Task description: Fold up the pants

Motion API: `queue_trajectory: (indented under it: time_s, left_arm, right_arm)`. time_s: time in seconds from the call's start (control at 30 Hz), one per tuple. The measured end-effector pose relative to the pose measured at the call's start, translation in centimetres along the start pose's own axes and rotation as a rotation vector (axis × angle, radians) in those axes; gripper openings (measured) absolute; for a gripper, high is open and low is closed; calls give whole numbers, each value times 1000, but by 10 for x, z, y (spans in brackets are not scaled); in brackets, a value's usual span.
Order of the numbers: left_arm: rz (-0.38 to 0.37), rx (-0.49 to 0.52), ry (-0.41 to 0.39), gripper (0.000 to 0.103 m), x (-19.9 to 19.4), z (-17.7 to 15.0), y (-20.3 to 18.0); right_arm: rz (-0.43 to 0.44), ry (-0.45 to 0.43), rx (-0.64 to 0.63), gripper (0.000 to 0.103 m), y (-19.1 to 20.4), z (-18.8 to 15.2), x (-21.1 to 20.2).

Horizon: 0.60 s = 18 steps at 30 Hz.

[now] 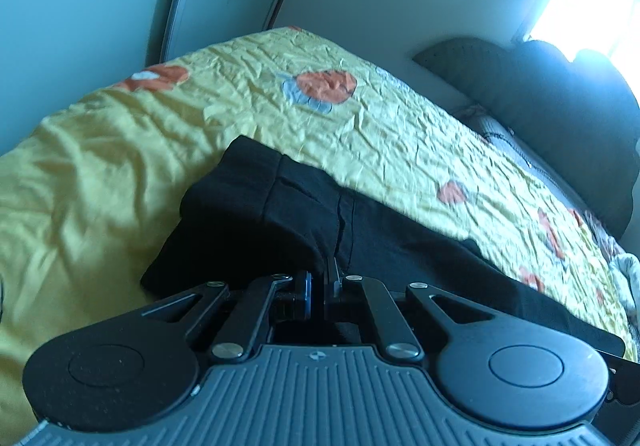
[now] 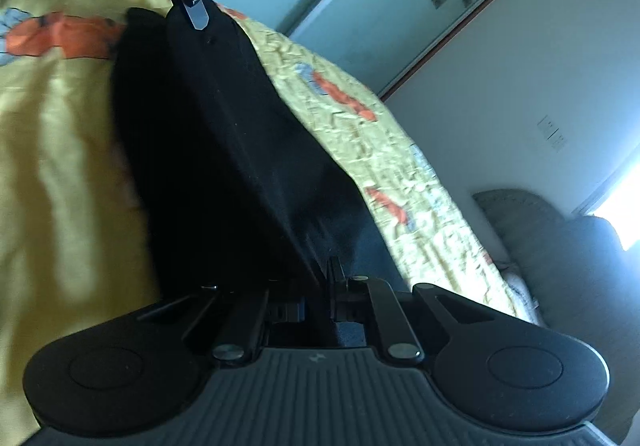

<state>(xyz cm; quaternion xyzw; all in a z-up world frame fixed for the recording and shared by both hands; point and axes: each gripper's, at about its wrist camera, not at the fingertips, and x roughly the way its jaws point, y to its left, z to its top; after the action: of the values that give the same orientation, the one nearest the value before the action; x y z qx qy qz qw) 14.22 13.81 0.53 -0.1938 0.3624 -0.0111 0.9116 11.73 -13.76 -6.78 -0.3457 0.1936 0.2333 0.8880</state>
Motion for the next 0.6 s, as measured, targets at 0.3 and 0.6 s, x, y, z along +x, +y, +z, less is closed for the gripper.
queue_trajectory:
  time_s: [0.3,0.6]
  left_arm:
    - [60,15,28,6,6,-16,9]
    - [156,97,22,13,8,-25,-7]
  right_arm:
    - [42,20,28,10,17,1,-12]
    - [79,18,158,9,29,-14,-40]
